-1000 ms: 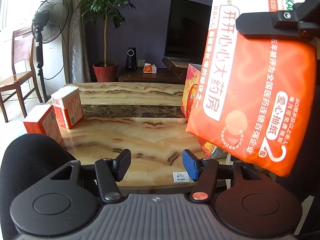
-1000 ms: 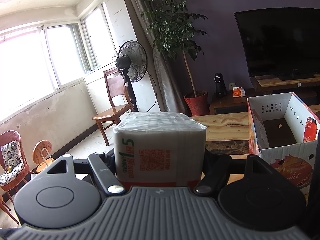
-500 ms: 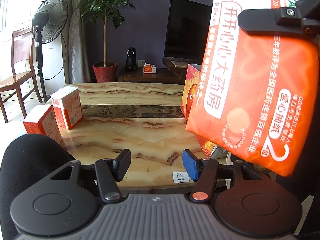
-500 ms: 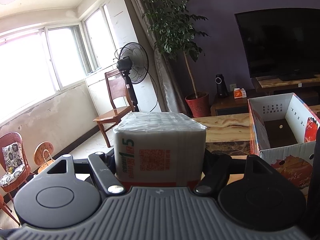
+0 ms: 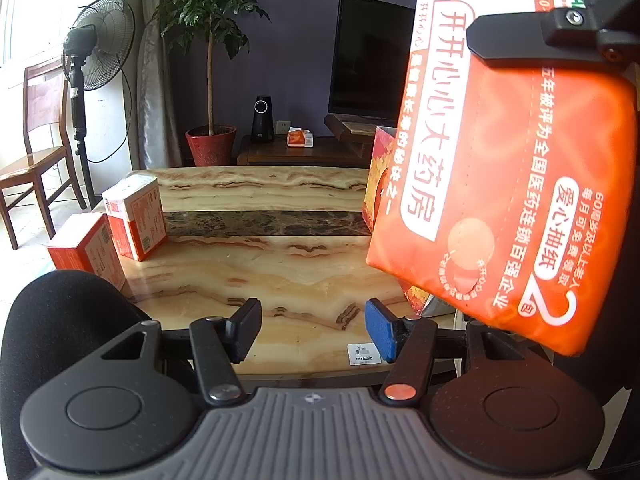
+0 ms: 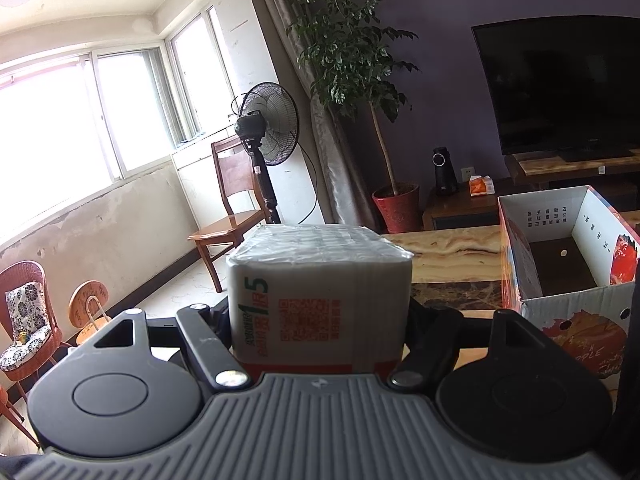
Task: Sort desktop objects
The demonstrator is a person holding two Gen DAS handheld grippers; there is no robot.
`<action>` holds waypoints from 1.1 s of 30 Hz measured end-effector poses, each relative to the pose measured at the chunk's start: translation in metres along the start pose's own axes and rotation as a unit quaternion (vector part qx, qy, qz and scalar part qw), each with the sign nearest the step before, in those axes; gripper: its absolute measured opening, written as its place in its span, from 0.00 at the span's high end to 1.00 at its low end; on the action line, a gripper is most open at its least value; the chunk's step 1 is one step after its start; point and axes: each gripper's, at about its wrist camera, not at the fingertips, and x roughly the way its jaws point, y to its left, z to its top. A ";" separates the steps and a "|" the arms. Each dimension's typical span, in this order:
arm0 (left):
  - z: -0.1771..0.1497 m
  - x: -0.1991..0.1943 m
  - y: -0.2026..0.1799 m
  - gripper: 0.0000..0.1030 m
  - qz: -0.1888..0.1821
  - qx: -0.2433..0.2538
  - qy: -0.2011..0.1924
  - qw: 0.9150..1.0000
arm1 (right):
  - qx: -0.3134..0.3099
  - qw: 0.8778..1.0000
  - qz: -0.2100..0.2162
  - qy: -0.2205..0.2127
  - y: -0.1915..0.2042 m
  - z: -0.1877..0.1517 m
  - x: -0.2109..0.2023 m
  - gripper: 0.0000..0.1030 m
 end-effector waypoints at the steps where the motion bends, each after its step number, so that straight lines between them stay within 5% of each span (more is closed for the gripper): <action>1: 0.000 0.000 0.000 0.43 0.000 0.000 0.000 1.000 | 0.000 1.000 0.000 0.000 0.000 0.000 0.000 0.26; 33: -0.001 0.002 -0.004 0.43 0.002 0.008 -0.001 1.000 | 0.001 1.000 0.001 0.000 -0.001 0.003 0.001 0.26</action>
